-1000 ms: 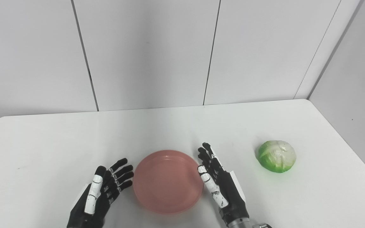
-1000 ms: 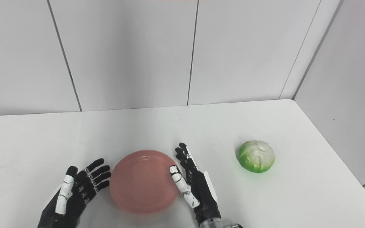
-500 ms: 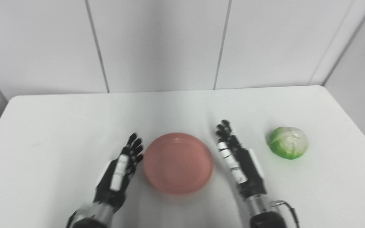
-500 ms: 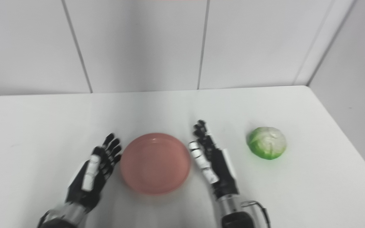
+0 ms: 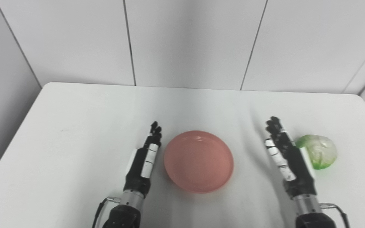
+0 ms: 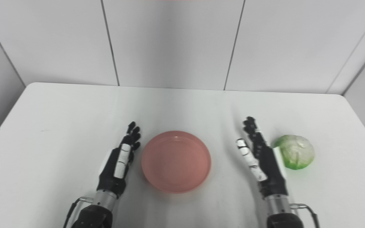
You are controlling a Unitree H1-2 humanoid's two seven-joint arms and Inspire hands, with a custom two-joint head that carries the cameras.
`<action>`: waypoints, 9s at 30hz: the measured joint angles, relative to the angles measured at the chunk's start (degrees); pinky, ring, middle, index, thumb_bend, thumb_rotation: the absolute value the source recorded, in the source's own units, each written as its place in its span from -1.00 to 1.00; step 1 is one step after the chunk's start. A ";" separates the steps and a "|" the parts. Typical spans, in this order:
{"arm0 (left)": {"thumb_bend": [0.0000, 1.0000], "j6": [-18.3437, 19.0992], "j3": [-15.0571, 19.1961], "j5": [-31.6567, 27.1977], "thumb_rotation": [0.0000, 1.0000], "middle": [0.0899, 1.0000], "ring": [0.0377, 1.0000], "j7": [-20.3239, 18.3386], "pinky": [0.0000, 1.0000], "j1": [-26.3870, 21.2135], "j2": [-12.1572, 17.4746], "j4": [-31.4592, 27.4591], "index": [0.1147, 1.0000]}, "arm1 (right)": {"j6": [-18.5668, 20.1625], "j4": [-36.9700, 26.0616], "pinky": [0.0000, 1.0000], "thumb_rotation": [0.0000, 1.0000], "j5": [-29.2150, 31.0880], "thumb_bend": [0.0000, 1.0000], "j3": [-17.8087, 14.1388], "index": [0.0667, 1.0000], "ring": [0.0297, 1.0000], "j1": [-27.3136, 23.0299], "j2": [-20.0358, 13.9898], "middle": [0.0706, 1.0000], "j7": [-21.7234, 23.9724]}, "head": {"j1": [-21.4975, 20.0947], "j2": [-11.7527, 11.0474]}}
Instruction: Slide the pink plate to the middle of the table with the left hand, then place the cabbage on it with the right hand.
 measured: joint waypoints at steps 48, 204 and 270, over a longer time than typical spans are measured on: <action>0.42 -9.47 9.80 -16.23 0.95 1.00 1.00 -9.59 1.00 -2.27 8.50 8.40 1.00 | 28.34 -7.79 0.65 -0.13 -37.68 0.72 -0.23 0.82 0.85 -7.54 -10.17 0.86 -1.02 | -29.79 -8.61; 0.28 -11.91 4.11 -1.33 0.90 1.00 1.00 3.66 1.00 0.89 -1.89 2.31 1.00 | 7.58 -0.10 -0.18 -1.00 -34.74 0.04 21.63 -0.07 -0.17 -13.94 -0.35 -0.08 8.84 | -2.55 -4.57; 0.24 -11.96 4.19 -5.19 0.91 1.00 1.00 -1.38 1.00 1.62 3.90 1.65 1.00 | -1.32 5.63 1.00 0.85 1.95 0.35 -1.30 1.00 1.00 -1.41 14.17 1.00 -2.86 | -10.28 -5.63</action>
